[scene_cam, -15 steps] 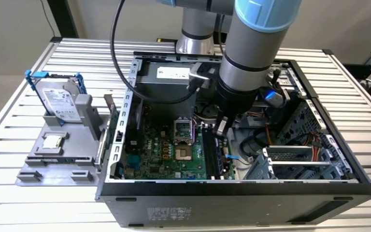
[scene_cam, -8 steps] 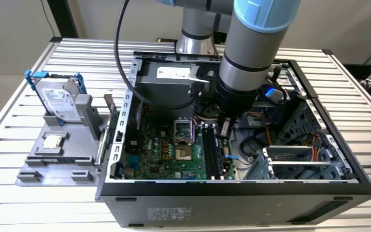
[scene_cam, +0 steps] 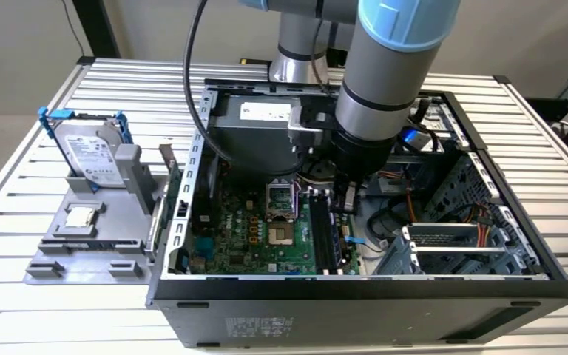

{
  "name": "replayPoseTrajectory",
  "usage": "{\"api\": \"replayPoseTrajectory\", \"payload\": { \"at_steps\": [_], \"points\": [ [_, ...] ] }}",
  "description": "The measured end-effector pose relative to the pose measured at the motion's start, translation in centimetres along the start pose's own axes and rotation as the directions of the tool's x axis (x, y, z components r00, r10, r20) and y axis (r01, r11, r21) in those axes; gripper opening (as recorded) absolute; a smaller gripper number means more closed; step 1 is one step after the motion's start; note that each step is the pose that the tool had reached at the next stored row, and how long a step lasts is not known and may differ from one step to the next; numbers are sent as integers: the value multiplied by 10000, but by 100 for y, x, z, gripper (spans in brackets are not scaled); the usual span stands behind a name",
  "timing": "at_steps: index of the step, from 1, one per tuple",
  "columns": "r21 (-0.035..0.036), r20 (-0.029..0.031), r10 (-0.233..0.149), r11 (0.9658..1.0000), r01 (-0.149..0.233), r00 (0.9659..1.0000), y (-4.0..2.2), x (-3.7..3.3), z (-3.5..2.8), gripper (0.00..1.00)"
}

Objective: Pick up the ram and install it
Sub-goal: 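Press down the ram until it locks into place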

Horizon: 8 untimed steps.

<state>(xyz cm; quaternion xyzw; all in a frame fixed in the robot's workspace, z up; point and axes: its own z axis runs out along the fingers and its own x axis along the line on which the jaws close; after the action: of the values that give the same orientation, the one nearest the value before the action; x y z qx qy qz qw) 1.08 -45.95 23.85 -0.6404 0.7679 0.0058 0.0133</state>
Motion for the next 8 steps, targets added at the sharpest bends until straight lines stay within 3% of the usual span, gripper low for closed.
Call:
{"api": "replayPoseTrajectory", "payload": {
  "at_steps": [4, 8],
  "points": [
    [-20, 2, -690, 9976, 690, 9976, 1, 1, 14, 0],
    [-37, 19, -1294, 9916, 1295, 9916, 2, 2, 40, 0]
  ]
}}
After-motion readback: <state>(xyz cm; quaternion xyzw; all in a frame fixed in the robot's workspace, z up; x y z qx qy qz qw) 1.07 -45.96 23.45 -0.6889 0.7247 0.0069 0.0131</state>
